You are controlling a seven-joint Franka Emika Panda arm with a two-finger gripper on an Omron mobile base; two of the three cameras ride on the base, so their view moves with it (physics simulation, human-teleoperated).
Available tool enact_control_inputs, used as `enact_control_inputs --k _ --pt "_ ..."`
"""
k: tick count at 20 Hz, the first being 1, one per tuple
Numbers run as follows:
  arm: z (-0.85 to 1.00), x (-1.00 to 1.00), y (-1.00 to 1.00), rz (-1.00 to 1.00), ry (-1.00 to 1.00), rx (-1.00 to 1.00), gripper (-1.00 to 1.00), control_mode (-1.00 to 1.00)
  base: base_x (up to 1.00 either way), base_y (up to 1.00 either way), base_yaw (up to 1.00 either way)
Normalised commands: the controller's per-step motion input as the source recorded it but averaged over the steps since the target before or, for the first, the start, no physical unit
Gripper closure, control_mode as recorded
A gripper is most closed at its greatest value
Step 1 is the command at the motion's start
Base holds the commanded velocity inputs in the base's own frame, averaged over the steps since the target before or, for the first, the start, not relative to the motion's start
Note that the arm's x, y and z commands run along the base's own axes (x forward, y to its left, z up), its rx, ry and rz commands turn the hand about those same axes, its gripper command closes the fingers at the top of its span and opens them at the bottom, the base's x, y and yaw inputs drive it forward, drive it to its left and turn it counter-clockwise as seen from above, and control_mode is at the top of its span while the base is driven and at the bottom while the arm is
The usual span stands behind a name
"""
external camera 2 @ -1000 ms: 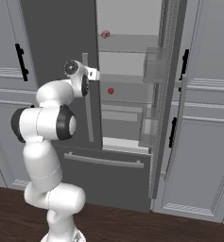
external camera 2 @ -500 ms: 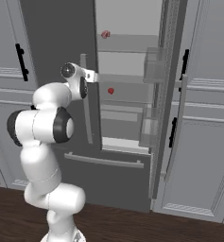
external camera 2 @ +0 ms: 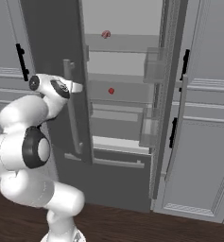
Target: Take the strawberry from the fridge and place it on top of the pancake, located on the dining counter.
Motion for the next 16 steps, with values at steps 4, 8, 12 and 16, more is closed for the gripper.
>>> enact_control_inputs --k 4,8,12,16 --pt "-0.07 -1.00 0.62 -0.46 -0.04 -0.06 1.00 -1.00 0.00 0.00 0.00" --pt "0.00 -1.00 0.55 -0.39 -0.06 -0.02 1.00 -1.00 0.00 0.00 0.00" --pt "0.00 -0.86 0.91 -0.13 -0.05 -0.08 1.00 -1.00 0.00 0.00 0.00" --pt "0.00 -0.38 0.94 0.00 0.00 -0.12 1.00 -1.00 0.00 0.00 0.00"
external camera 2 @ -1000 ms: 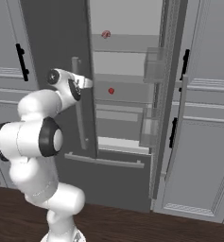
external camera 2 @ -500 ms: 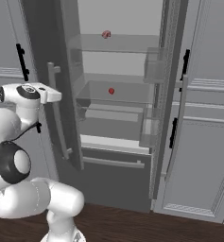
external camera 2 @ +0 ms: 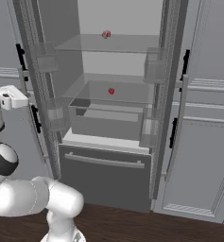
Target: Take the strawberry from the fridge and place it on top of the pancake, located on the dining counter.
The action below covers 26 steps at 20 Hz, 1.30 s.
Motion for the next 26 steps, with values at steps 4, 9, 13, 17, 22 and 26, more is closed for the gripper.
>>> enact_control_inputs --k 4,9,13,17,22,26 --pt "0.00 -0.13 0.54 -0.10 0.00 -0.12 -1.00 -1.00 0.00 0.00 0.00" --pt "0.00 -0.21 0.24 -0.21 0.00 -0.05 -1.00 -1.00 0.00 0.00 0.00" --pt "-0.01 -0.46 0.20 -0.41 0.00 -0.02 -1.00 -1.00 0.00 0.00 0.00" --pt "0.00 0.09 0.28 -0.08 0.00 0.03 -1.00 -1.00 0.00 0.00 0.00" --pt "-0.01 -0.04 0.30 0.01 0.00 0.03 -1.00 -1.00 0.00 0.00 0.00" --pt "-0.13 -0.67 0.25 0.06 0.00 0.00 -1.00 -1.00 0.00 0.00 0.00"
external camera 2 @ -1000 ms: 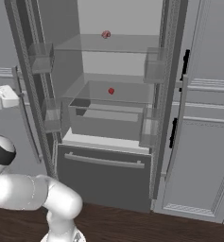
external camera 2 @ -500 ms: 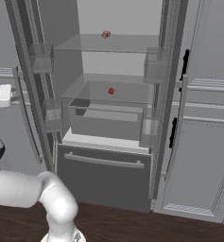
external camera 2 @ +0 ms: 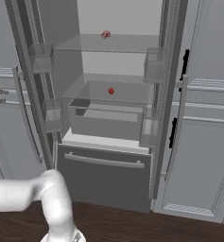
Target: Take the strawberry from the fridge and place it on top of the pancake, located on the dining counter.
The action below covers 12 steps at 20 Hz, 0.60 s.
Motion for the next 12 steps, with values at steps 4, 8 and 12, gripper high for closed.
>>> enact_control_inputs --k 4,8,12 --pt "-0.21 -1.00 -0.18 0.23 -0.01 0.08 -1.00 -1.00 0.00 0.00 0.00" --pt "-0.10 -1.00 -0.71 0.17 -0.05 0.26 -1.00 -1.00 0.00 0.00 0.00" --pt "-0.05 -0.84 -1.00 0.20 -0.02 0.49 -1.00 -1.00 0.00 0.00 0.00"
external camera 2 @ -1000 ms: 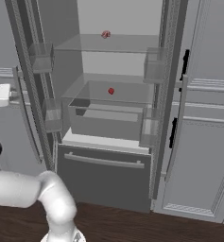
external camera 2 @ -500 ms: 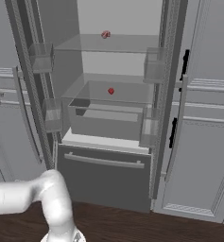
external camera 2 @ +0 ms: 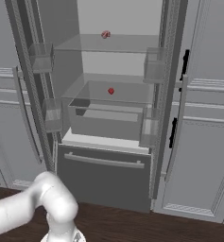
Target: Take the strawberry from the fridge and place it on top of the pancake, located on the dining counter.
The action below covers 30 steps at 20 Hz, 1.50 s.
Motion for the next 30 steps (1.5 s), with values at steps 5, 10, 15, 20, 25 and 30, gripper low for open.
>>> enact_control_inputs --k 5,10,15,20,25,30 --pt "-0.29 -0.69 -0.99 0.29 0.00 0.64 -1.00 -1.00 0.00 0.00 0.00" --pt "-0.30 0.38 -0.92 0.24 0.06 0.79 -1.00 -1.00 0.00 0.00 0.00" --pt "0.07 0.75 -0.94 0.10 0.04 0.87 -1.00 -1.00 0.00 0.00 0.00" --pt "0.00 0.86 -0.55 0.07 0.11 0.80 -1.00 -1.00 0.00 0.00 0.00" --pt "0.22 0.90 -0.25 0.13 0.18 0.57 -1.00 -1.00 0.00 0.00 0.00" --pt "0.09 0.67 0.07 0.21 0.18 0.10 -1.00 -1.00 0.00 0.00 0.00"
